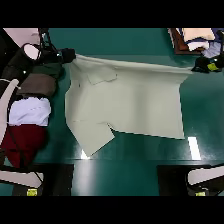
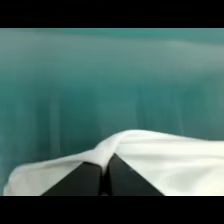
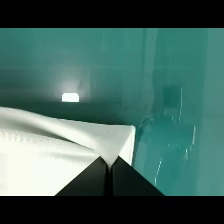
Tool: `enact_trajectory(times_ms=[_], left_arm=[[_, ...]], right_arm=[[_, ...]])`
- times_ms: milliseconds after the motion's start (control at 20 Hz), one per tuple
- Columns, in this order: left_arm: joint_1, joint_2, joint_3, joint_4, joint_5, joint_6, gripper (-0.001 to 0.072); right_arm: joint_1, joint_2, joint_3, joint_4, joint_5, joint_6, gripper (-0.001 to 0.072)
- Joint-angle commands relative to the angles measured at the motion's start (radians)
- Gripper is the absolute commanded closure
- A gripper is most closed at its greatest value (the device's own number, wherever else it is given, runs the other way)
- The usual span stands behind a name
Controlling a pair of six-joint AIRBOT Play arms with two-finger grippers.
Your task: Fold the shirts.
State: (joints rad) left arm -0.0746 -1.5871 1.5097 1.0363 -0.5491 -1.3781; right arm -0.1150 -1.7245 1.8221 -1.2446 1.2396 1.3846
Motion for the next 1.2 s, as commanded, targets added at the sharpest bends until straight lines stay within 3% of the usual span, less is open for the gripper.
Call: enact_trajectory(times_ms=[0, 200, 350, 450, 800, 900, 950, 1000, 1050, 1150], left_arm=[[0.013, -0.037, -0.001, 0.003, 0.156, 0.034, 0.0686], [0.096, -0.037, 0.026, 0.004, -0.188, 0.128, 0.0686], [0.134, -0.038, 0.006, 0.005, -0.384, 0.187, 0.0686], [0.132, -0.038, -0.038, 0.008, -0.410, 0.217, 0.0685], [0.132, -0.037, -0.172, 0.049, -0.383, 0.187, 0.0685], [0.133, -0.037, -0.171, 0.050, -0.401, 0.133, 0.0664], [0.133, -0.037, -0.171, 0.049, -0.414, 0.107, 0.0418], [0.133, -0.037, -0.169, 0.050, -0.433, 0.077, 0.0214], [0.137, -0.036, -0.158, 0.050, -0.470, 0.058, 0.0209], [0.158, -0.011, -0.137, 0.050, -0.557, 0.040, 0.0209]], right_arm=[[0.011, -0.117, 0.122, -0.003, -0.035, 0.022, 0.0697], [0.021, -0.080, 0.055, -0.008, 0.057, 0.021, 0.0697], [0.039, -0.005, -0.114, -0.004, 0.033, 0.022, 0.0697], [0.067, 0.039, -0.223, -0.005, 0.003, 0.021, 0.0697], [0.112, 0.080, -0.408, -0.003, -0.092, 0.049, 0.0696], [0.119, 0.080, -0.411, -0.003, -0.085, 0.049, 0.0693], [0.119, 0.080, -0.406, 0.005, -0.070, 0.049, 0.0678], [0.119, 0.080, -0.399, 0.032, -0.048, 0.049, 0.0501], [0.113, 0.080, -0.386, 0.053, -0.022, 0.049, 0.0374], [0.095, 0.085, -0.346, 0.072, 0.071, 0.047, 0.0374]])
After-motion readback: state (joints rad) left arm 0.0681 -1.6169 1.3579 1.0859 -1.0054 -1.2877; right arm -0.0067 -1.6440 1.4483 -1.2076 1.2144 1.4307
